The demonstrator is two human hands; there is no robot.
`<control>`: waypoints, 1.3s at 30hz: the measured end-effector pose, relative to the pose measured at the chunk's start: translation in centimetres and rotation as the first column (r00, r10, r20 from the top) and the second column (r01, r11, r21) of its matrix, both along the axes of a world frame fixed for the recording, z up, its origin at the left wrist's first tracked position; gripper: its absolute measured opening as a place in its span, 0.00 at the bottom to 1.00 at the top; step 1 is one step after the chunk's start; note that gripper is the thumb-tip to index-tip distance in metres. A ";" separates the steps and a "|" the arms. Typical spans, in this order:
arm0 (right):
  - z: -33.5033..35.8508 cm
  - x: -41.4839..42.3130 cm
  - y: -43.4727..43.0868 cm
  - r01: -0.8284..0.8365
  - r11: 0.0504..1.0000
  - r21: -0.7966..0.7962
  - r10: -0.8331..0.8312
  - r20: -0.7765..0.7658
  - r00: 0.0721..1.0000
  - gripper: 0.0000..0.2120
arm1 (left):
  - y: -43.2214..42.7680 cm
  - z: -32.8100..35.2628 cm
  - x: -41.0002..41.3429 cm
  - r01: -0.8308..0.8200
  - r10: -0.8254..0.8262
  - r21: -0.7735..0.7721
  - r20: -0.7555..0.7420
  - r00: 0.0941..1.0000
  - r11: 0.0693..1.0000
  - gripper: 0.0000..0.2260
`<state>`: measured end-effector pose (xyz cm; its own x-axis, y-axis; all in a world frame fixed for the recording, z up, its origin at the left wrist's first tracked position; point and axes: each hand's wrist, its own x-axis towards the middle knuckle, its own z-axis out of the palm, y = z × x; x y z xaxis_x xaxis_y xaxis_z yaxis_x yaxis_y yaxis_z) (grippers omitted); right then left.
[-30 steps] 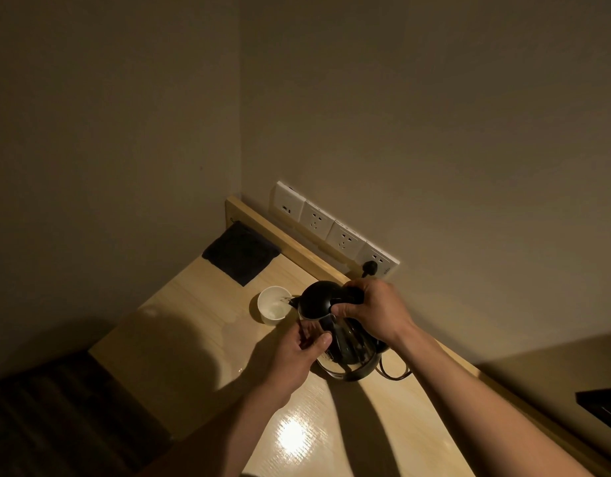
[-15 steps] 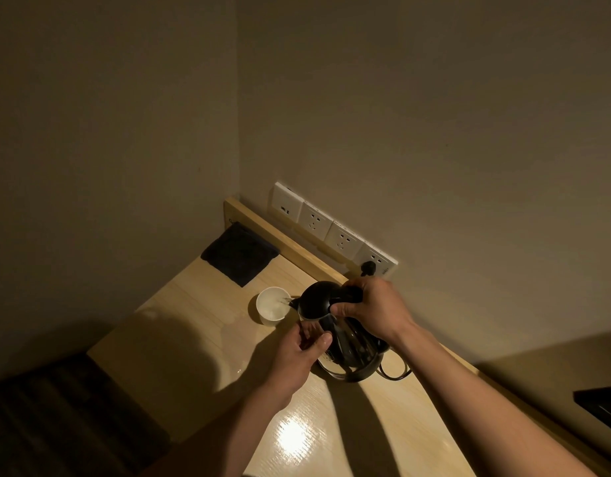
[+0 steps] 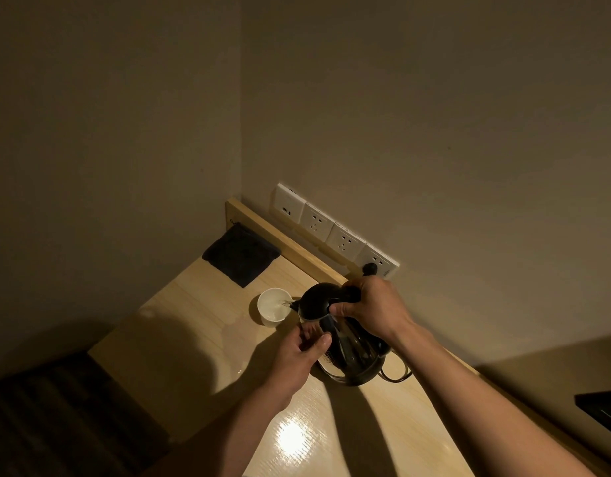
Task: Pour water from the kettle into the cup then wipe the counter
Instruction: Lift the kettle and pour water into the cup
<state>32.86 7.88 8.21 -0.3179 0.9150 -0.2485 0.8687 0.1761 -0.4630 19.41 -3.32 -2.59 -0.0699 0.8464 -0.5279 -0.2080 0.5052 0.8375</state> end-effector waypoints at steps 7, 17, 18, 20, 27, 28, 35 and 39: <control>0.3 -0.4 0.1 -0.005 1.000 -0.017 0.005 0.026 1.000 0.18 | 0.0 -0.1 0.0 -0.007 0.007 0.007 0.012 1.000 1.000 0.11; 0.6 -0.6 0.2 0.006 0.999 -0.052 -0.005 0.021 1.000 0.18 | 0.1 0.5 -0.1 0.004 -0.004 -0.002 -0.005 1.000 1.000 0.10; 0.6 -0.6 0.2 0.005 0.998 -0.057 -0.004 0.019 1.000 0.18 | 0.1 0.5 -0.1 0.003 -0.003 -0.005 -0.001 1.000 1.000 0.10; 0.7 -0.6 0.1 0.005 0.998 -0.059 -0.004 0.018 1.000 0.19 | 0.1 0.5 -0.2 0.002 -0.002 -0.006 0.015 1.000 1.000 0.11; 0.9 -0.8 0.2 0.002 0.998 -0.067 -0.001 0.026 1.000 0.18 | 0.1 0.6 -0.1 0.002 -0.002 -0.012 0.009 1.000 1.000 0.12; 0.9 -0.8 0.2 0.002 0.998 -0.070 0.000 0.025 1.000 0.18 | 0.0 0.6 -0.1 0.002 -0.002 -0.012 0.003 1.000 1.000 0.12; 0.7 -0.8 0.3 0.004 0.997 -0.077 -0.001 0.032 0.999 0.18 | -0.1 0.8 -0.2 0.006 -0.005 -0.020 0.032 0.999 1.000 0.14; 0.1 -0.1 0.1 0.011 0.998 -0.063 -0.012 -0.015 1.000 0.19 | 0.0 0.9 -0.3 0.009 -0.009 -0.001 -0.015 1.000 1.000 0.12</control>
<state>32.80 7.93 8.34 -0.3119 0.9012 -0.3009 0.8631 0.1363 -0.4864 19.07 -3.30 -1.65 -0.0699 0.8465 -0.5277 -0.1912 0.5078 0.8400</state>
